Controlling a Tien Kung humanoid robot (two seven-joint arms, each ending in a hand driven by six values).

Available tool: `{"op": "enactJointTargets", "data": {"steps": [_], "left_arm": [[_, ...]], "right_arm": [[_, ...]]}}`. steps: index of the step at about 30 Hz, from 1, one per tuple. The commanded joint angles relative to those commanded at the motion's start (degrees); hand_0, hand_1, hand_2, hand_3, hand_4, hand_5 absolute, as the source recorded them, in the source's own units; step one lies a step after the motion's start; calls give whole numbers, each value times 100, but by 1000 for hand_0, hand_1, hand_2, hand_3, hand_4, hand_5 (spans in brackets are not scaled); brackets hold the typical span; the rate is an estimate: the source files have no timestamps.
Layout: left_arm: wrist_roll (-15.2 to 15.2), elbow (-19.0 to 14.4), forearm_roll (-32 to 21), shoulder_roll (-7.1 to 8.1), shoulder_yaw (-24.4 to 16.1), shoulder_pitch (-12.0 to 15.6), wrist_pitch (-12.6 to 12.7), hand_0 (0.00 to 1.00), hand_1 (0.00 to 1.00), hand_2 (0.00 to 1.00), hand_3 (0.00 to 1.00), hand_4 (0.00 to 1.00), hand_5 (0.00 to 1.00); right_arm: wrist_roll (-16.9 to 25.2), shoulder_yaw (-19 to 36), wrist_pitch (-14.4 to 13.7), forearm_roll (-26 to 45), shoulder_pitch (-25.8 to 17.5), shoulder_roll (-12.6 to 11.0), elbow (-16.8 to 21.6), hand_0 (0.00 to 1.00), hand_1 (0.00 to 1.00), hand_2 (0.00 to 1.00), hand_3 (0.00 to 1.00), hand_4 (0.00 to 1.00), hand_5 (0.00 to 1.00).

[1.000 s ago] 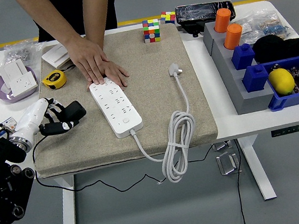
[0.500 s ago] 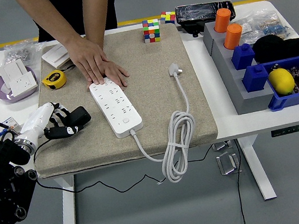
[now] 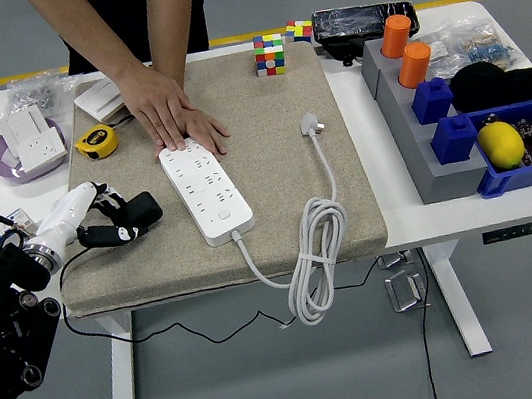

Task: Pick up the plug,place it near the board,insert it into the board,press the button

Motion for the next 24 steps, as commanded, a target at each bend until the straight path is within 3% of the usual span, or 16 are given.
{"op": "enactJointTargets", "data": {"steps": [4, 5, 10, 11, 16, 17, 20, 24], "left_arm": [[-20, -34, 0, 16, -26, 2, -97, 806, 783, 713, 699, 998, 447], [-24, -55, 0, 22, -30, 1, -138, 836, 833, 763, 762, 998, 496], [-26, -188, -33, 27, -107, 10, -307, 836, 833, 763, 762, 998, 496], [-10, -275, -186, 26, -144, 28, -396, 927, 903, 838, 833, 998, 672], [246, -741, -1166, -13, -270, 141, -762, 927, 903, 838, 833, 998, 672], [348, -863, -1426, -25, -287, 177, -834, 998, 991, 959, 928, 998, 998], [673, -1207, -2134, -71, -354, 305, -998, 998, 991, 959, 928, 998, 998], [1097, -1635, -3102, -148, -455, 464, -1020, 998, 998, 964, 949, 998, 998]], "right_arm": [[1, -4, -1, -1, -4, 0, 1, 784, 730, 730, 756, 998, 998], [0, -6, -1, -1, -4, 0, 2, 784, 729, 730, 756, 998, 998], [-1, -10, 0, 1, -6, 3, 2, 784, 729, 730, 756, 998, 998], [-1, -10, 0, 1, -8, 5, 1, 784, 729, 730, 756, 998, 998], [-3, -15, 0, 3, -21, 9, 0, 784, 729, 730, 756, 998, 998], [-3, -16, 0, 2, -23, 10, 0, 784, 729, 731, 756, 998, 998], [-2, -12, -2, -5, -26, 13, 1, 784, 729, 731, 756, 998, 998], [-1, -11, -1, -8, -40, 21, 1, 784, 729, 731, 756, 998, 998]]}}
